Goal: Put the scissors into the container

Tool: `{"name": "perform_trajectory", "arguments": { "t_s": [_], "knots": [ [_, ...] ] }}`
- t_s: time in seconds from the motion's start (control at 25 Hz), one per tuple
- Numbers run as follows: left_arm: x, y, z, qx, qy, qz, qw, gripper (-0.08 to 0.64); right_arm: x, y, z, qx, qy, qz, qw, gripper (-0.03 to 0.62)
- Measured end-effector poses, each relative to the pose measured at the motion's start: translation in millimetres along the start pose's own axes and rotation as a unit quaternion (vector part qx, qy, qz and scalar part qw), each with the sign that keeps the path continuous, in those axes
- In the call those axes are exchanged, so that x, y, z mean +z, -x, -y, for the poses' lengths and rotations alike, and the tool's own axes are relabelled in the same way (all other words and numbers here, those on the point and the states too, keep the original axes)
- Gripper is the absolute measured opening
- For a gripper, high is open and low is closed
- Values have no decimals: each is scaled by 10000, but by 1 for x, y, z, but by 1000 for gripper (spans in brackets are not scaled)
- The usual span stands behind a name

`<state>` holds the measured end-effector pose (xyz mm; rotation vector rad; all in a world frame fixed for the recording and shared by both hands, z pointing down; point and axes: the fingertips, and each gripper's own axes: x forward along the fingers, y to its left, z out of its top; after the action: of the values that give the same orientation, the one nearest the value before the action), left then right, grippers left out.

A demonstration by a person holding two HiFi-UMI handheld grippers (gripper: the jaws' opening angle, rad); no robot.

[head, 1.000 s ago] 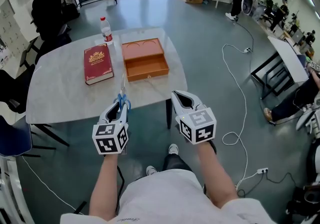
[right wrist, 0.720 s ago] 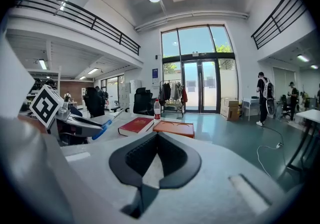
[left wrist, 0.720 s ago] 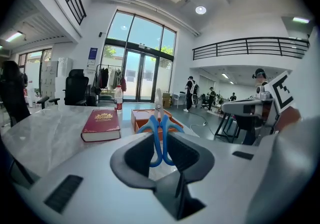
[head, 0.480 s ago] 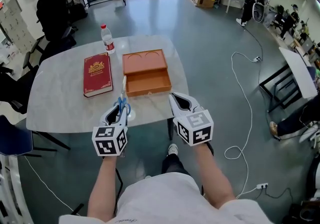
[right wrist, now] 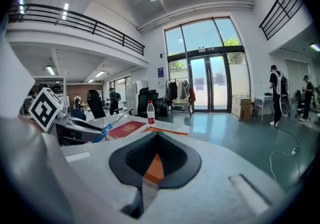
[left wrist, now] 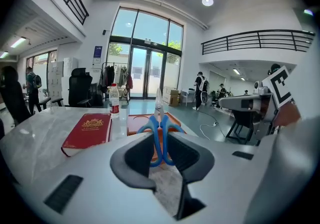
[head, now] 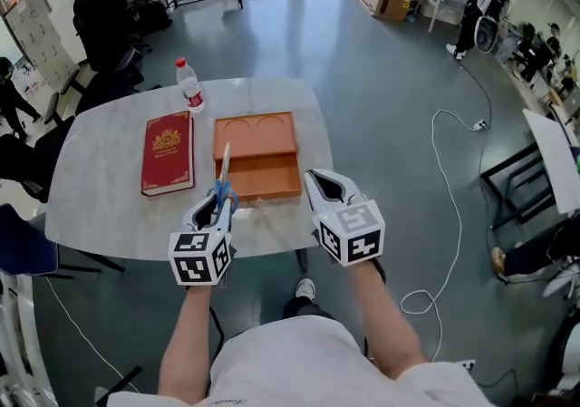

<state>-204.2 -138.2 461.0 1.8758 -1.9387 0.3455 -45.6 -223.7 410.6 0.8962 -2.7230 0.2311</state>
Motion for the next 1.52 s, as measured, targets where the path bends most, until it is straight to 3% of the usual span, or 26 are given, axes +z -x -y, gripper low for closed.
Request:
{"name": "perform_trajectory", "arguments": {
  "t_s": [0.28,0.6,0.96,1.2,1.52],
  "knots": [
    [5,-33,12,145,-53,-163,9997,83,0,-21,37,256,-44,-58,9996,5],
    [-1,-54,14,34,-691,-642,9955,83,-4,-39,57,479,-147,-98,9987,5],
    [-16,-75,0,-393,-1388,-1196,9823,82,-10,-63,61,410,-190,-218,9987,5],
    [-19,-96,-16,-825,-1947,-1424,9670,83,-10,-84,59,125,-263,-280,9992,5],
    [-29,-117,-29,-1494,-2662,-1693,9371,83,-8,-100,58,-317,-332,-313,9985,5]
  ]
}}
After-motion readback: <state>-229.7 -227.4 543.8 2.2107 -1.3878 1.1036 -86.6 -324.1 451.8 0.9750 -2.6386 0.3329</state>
